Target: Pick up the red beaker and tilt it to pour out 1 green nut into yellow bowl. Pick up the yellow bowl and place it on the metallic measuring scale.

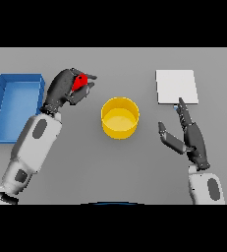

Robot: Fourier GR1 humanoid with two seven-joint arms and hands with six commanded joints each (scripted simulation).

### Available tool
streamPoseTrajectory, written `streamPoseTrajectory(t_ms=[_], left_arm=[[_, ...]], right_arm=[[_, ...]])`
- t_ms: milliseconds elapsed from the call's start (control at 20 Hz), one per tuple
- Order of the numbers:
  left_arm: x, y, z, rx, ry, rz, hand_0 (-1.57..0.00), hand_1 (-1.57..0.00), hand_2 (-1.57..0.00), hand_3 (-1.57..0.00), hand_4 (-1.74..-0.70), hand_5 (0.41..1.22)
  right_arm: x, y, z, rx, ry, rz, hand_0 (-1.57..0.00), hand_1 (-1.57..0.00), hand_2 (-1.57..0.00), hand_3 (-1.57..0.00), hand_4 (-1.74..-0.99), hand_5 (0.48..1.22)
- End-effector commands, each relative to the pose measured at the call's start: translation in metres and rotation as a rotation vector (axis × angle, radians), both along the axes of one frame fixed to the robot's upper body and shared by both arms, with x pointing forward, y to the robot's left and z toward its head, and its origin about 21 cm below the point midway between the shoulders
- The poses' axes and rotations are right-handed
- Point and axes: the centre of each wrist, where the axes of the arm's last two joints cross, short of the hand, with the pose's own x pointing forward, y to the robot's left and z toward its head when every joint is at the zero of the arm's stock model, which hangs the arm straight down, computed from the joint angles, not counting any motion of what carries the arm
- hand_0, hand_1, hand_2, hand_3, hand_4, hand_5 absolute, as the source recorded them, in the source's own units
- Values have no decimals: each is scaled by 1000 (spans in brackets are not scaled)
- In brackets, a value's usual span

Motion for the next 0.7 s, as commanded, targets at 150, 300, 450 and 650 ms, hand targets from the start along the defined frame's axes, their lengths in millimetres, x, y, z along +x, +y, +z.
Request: streamPoseTrajectory(t_ms=[150, 300, 450, 650], left_arm=[[10, -13, 23, 317, -44, -71, -1570, -1570, -1570, -1569, -1720, 1145], [14, -24, 27, 539, -32, -162, -1570, -1570, -1570, -1570, -1730, 1182], [18, -35, 32, 719, -15, -237, -1571, -1571, -1571, -1571, -1683, 1201], [23, -51, 45, 957, -6, -296, -1571, -1571, -1571, -1403, -1648, 1213]], right_arm=[[0, -4, 4, -25, -12, -9, 1, 1, 1, 1, -1284, 692], [-3, 0, 3, -25, -19, 0, 1, 1, 1, 1, -1289, 695], [-4, -2, 1, -26, 9, -10, 1, 1, 1, 1, -1293, 690], [-4, 5, 1, 31, 32, -16, 1, 1, 1, 1, -1279, 661]])
